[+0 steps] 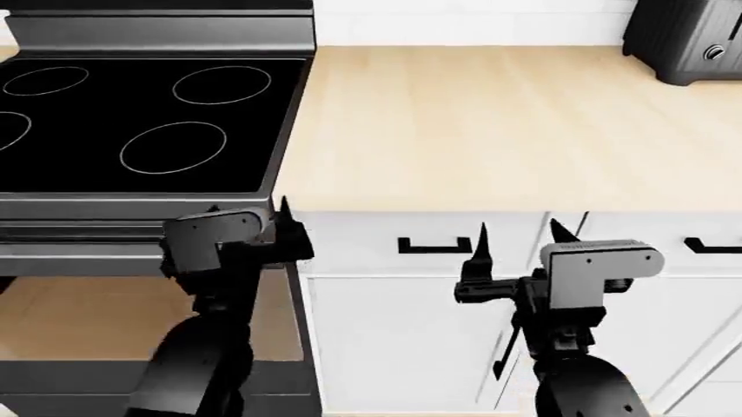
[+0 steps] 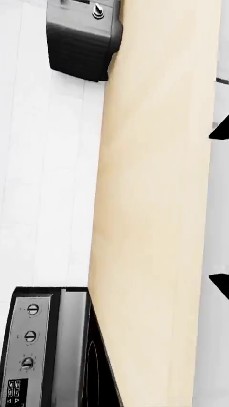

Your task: Pick and place the shaker into the drawer. Then close the cabinet.

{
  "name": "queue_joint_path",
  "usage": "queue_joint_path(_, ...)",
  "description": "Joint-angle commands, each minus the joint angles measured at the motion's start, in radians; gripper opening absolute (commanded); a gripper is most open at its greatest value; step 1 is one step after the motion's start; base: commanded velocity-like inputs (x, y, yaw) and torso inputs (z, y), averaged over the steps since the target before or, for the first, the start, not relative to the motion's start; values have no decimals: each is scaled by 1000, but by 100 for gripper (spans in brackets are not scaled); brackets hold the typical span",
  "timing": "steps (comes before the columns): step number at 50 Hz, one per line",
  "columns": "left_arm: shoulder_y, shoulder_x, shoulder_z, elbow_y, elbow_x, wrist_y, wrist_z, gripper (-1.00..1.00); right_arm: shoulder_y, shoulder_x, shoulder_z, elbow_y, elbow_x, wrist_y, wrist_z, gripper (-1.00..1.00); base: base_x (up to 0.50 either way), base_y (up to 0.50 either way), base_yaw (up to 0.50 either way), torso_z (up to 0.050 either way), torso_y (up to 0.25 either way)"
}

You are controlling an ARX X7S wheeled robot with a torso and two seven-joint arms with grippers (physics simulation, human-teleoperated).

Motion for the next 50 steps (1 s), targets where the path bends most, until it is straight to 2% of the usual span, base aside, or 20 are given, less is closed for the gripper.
queue_joint_path(1,-1063,59,-49,-483,-194,-87,-86,100,1007,125,-240,259,16,594,-235,100,0,0,0,0,0)
queue_joint_path(2,-1213,60,7,-633,-220,62,-52,100,1157,92,-302,409,-23,483,-270,100,0,0,0,0,0)
queue_joint_path(3,-1363,61,133,-783,-319,195,-16,100,1307,38,-350,559,-54,349,-309,100,0,0,0,0,0)
queue_joint_path(4,-1513,61,225,-933,-406,215,-13,100,1457,-30,-400,709,-90,199,-355,100,0,0,0,0,0)
queue_joint_path(5,-1663,61,266,-1083,-443,209,-35,100,1607,-74,-369,859,-176,77,-392,100,0,0,0,0,0)
queue_joint_path(6,-1813,61,279,-1233,-453,193,-53,100,1757,-91,-262,1009,-310,95,-441,100,0,0,0,0,0)
queue_joint_path(7,-1888,61,286,-1380,-448,187,-72,100,1907,-108,-163,1159,-443,100,-480,100,0,0,0,0,0)
queue_joint_path(8,-1905,61,294,-1380,-439,183,-84,100,2057,-123,-89,1309,-541,99,-511,100,0,0,0,0,0)
queue_joint_path(9,-1922,61,285,-1380,-430,168,-94,100,2104,-134,-38,1421,-601,99,-531,100,0,0,0,0,0)
queue_joint_path(11,-1941,61,264,-1380,-403,159,-113,100,2104,-146,3,1386,-651,97,-547,100,0,0,0,0,0)
queue_joint_path(18,-1941,61,159,-1312,-225,131,-135,100,2104,-155,17,1322,-702,104,-546,100,0,0,0,0,0)
queue_joint_path(22,-1941,61,159,-1312,-225,131,-135,100,2104,-155,17,1322,-702,104,-546,100,0,0,0,0,0)
queue_joint_path(30,-1941,61,159,-1312,-225,131,-135,100,2104,-155,17,1322,-702,104,-546,100,0,0,0,50,16)
queue_joint_path(31,-1941,61,309,-1301,-309,27,-75,100,2104,-155,17,1322,-702,104,-546,100,0,0,0,50,16)
queue_joint_path(34,-1941,61,408,-1298,-403,-16,-43,100,2104,-155,17,1322,-702,104,-546,100,0,0,0,50,16)
queue_joint_path(35,-1941,61,438,-1299,-435,-33,-27,100,2104,-163,27,1314,-573,194,-580,100,0,0,0,50,20)
queue_joint_path(38,-1941,61,520,-1303,-518,-58,3,100,2104,-159,29,1323,-523,209,-563,100,0,0,0,50,20)
queue_joint_path(43,-1941,61,639,-1312,-661,-100,25,100,2104,-152,34,1357,-432,227,-539,100,0,0,0,50,21)
queue_joint_path(50,-1941,61,694,-1311,-697,-151,39,100,2104,-155,32,1374,-387,270,-575,100,0,0,0,50,23)
